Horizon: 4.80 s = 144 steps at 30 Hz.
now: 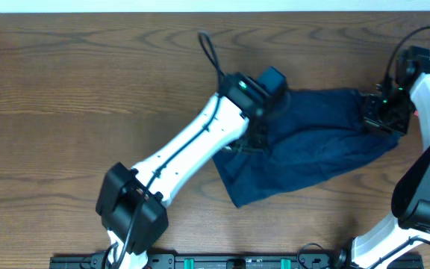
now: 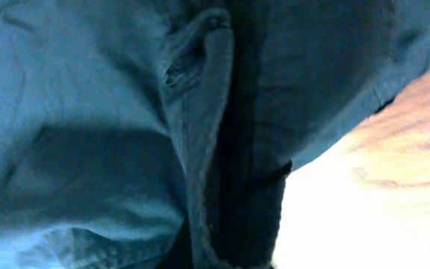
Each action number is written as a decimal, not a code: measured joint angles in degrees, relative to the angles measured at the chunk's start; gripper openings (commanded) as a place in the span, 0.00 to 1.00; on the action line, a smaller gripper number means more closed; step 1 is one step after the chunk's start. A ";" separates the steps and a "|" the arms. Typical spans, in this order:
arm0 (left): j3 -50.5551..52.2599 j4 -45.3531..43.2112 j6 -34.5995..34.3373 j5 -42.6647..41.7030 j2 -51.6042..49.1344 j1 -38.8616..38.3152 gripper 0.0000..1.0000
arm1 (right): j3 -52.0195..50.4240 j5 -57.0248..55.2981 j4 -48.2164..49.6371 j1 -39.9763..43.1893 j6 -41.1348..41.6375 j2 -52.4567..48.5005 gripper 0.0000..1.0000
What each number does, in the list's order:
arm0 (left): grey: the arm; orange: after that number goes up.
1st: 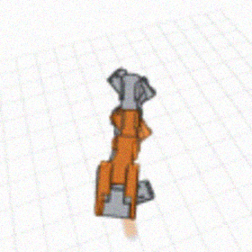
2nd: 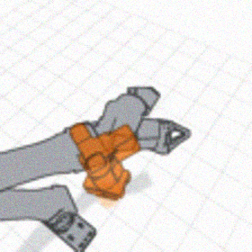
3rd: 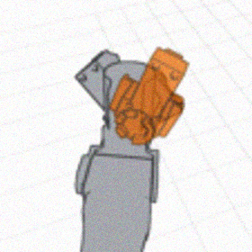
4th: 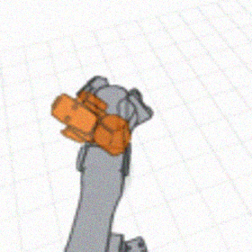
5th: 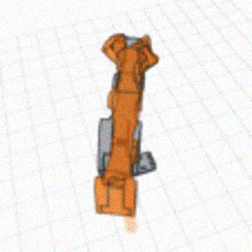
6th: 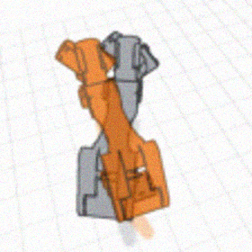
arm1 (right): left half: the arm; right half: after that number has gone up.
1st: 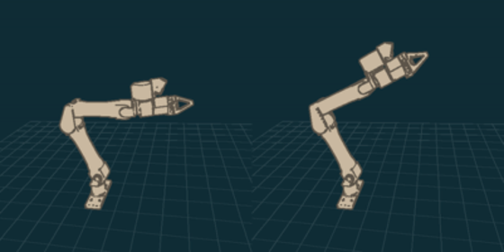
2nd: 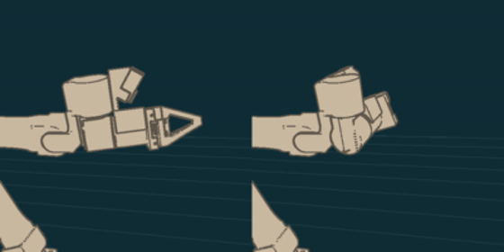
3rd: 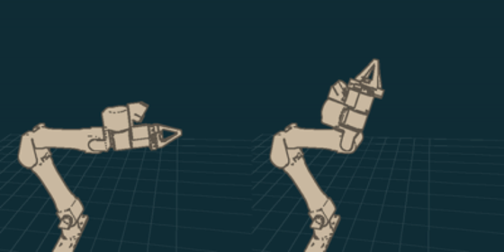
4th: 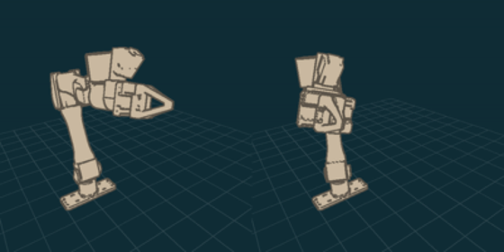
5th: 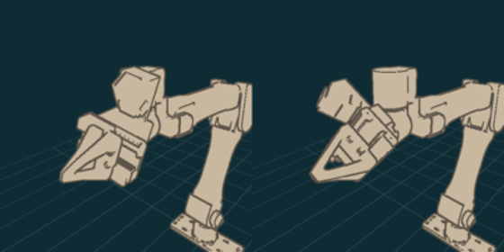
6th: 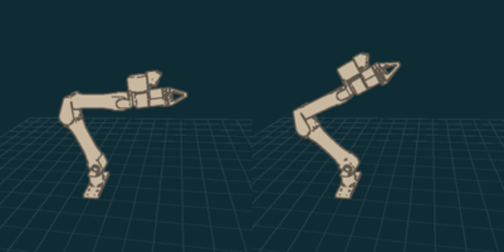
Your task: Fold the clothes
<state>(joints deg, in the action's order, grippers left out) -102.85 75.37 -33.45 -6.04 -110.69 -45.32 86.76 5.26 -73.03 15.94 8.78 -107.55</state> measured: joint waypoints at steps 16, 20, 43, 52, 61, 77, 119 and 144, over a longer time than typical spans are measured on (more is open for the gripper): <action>4.79 0.28 -5.35 -5.90 0.00 -3.89 0.06 | -1.73 1.22 2.36 1.81 0.00 0.26 0.02; 4.79 0.15 -5.55 -9.44 0.00 -4.92 0.06 | -1.73 1.25 2.62 1.73 0.00 0.26 0.02; 4.79 6.27 -0.81 -21.07 0.00 -10.84 1.00 | -1.77 1.66 3.67 1.73 0.39 0.26 0.99; 4.81 -6.05 -0.83 -7.37 -0.39 -9.40 0.96 | -1.62 3.04 3.17 1.73 -1.03 0.26 0.99; 4.81 -9.44 -0.57 -4.28 -10.86 -1.46 0.87 | 14.14 5.11 -3.15 0.83 -4.11 1.09 0.99; 4.61 -14.82 0.28 -12.83 -19.89 2.95 0.07 | 35.30 9.31 -13.53 -0.76 -5.49 4.02 0.99; -6.73 0.20 8.04 -1.01 7.37 36.17 0.95 | 32.39 13.90 -12.39 -17.16 -13.70 -13.20 0.57; 4.04 -2.36 9.77 1.99 3.58 40.35 0.96 | 12.28 15.87 -4.28 -21.27 -11.32 -20.55 0.02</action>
<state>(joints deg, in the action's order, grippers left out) -98.80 73.01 -23.68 -4.05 -107.11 -4.97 99.04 21.12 -77.32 -5.32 -2.55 -128.09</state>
